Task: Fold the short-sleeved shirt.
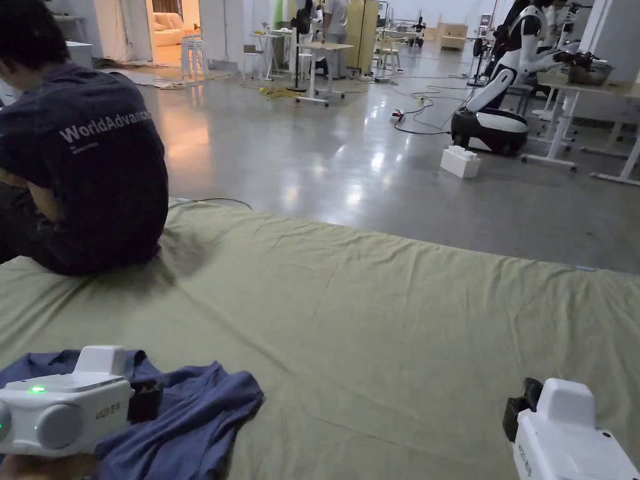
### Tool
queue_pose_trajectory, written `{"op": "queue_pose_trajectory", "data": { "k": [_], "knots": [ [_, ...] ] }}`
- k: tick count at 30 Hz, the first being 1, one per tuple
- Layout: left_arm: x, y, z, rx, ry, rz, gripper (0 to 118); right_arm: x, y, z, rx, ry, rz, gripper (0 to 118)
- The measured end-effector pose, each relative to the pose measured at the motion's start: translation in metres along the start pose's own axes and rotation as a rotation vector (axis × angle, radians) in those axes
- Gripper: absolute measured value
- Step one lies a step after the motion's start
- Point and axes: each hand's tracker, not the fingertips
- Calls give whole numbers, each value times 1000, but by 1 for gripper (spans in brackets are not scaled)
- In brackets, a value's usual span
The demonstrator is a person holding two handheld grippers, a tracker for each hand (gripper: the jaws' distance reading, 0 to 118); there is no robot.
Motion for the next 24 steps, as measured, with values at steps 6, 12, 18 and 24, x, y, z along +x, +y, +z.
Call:
{"op": "queue_pose_trajectory", "data": {
  "k": [6, 12, 18, 24],
  "knots": [
    [-43, -26, -34, -156, 68, 10, 79, -14, -10, -7, -36, 22, 28, 0],
    [-67, -60, -73, -275, 92, 60, 105, -21, -20, -12, -66, 38, 48, 0],
    [-58, -90, -93, -304, 133, 3, 101, -24, -28, -15, -108, 48, 53, 0],
    [-32, -96, -83, -207, 136, -146, 41, -25, -33, -16, -112, 42, 67, 0]
  ]
}}
